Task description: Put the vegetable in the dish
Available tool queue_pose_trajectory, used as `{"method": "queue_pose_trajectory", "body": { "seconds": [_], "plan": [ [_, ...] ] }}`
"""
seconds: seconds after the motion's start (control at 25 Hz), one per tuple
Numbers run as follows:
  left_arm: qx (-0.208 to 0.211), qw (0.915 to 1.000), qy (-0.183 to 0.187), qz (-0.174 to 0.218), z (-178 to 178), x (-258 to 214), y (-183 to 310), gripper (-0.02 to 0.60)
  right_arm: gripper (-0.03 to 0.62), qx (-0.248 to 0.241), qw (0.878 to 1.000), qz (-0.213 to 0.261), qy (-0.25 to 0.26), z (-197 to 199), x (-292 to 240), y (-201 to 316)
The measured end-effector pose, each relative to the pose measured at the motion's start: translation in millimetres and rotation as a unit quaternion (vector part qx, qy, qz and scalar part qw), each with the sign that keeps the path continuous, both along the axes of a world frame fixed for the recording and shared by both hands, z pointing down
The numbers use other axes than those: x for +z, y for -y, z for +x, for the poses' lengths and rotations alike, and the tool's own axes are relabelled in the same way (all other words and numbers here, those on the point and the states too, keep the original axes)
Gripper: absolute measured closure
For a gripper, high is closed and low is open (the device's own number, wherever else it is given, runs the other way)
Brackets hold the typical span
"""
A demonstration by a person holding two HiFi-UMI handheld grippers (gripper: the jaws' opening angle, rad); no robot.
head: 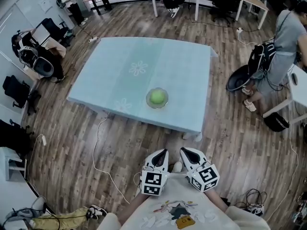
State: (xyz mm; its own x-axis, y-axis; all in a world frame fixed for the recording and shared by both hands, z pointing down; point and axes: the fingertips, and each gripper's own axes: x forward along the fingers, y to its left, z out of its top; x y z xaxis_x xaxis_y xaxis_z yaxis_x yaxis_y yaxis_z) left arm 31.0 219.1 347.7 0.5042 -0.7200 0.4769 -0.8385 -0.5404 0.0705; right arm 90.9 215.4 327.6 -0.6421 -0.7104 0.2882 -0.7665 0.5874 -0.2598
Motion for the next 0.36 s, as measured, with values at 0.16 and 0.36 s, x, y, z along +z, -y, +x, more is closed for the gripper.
{"method": "queue_pose_trajectory", "body": {
  "seconds": [0.16, 0.36],
  "plan": [
    [-0.006, 1.0000, -0.005, 0.002, -3.8, -3.9, -0.7, 0.574, 0.572, -0.002, 1.000, -0.001, -0.007, -0.4, -1.3, -2.7],
    [-0.004, 1.0000, -0.004, -0.001, 3.1, -5.5, -5.7, 0.574, 0.572, -0.004, 1.000, -0.004, -0.008, 4.6, -3.1, -4.6]
  ]
}}
